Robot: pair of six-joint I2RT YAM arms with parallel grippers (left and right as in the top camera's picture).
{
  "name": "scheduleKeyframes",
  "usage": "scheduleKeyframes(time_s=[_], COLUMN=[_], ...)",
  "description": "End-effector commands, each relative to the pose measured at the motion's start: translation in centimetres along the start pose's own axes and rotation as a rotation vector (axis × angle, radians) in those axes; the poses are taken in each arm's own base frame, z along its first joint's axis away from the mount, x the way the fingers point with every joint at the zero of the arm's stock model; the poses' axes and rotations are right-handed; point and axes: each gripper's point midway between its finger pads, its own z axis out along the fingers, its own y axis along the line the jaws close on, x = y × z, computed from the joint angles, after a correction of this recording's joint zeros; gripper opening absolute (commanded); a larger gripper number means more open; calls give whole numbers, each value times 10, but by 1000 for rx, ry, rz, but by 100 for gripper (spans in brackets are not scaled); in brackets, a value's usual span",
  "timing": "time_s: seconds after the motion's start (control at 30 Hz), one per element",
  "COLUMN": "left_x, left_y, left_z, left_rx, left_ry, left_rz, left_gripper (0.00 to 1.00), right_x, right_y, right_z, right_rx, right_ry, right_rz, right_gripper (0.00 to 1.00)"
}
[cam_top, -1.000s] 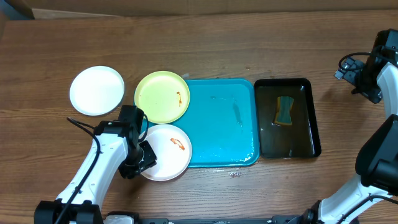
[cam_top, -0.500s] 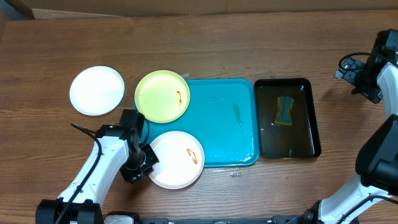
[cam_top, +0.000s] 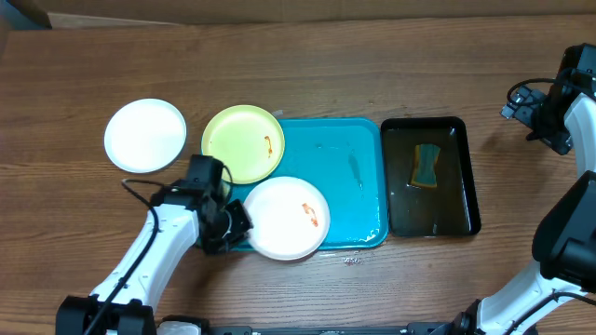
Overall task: Clean dirty plates on tray and stack at the side
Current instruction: 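Move the left gripper to the sauce-smeared white plate and pinch its rim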
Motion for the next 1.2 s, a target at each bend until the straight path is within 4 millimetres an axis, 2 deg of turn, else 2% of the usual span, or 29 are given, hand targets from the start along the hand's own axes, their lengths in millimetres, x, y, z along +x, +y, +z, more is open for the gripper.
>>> scheduleKeyframes(time_s=[0.0,0.2,0.47,0.8,0.9,1.0,1.17], left_x=[1,-12,-17,-19,-19,-23,-33], left_y=[-26,-61,-85,-92,-99,-107,-113], left_z=[3,7,9,22,20,14,-6], left_rx=[69,105,117,130,156,164,107], left_ry=[-22,-158,-265,-247,-249,-267,-308], left_rz=[38,90,157,165,182,242,315], left_gripper=[4,5,4,7,12,22,36], right_x=[-1,-1,-1,-1,-1,-1,-1], right_y=[1,1,1,1,1,1,1], right_z=[0,0,0,0,0,0,0], right_rx=[4,4,4,4,4,4,4], right_ry=[-7,-7,-7,-7,-7,-7,-7], right_rz=[2,1,2,1,2,1,1], right_gripper=[100,100,100,100,100,100,100])
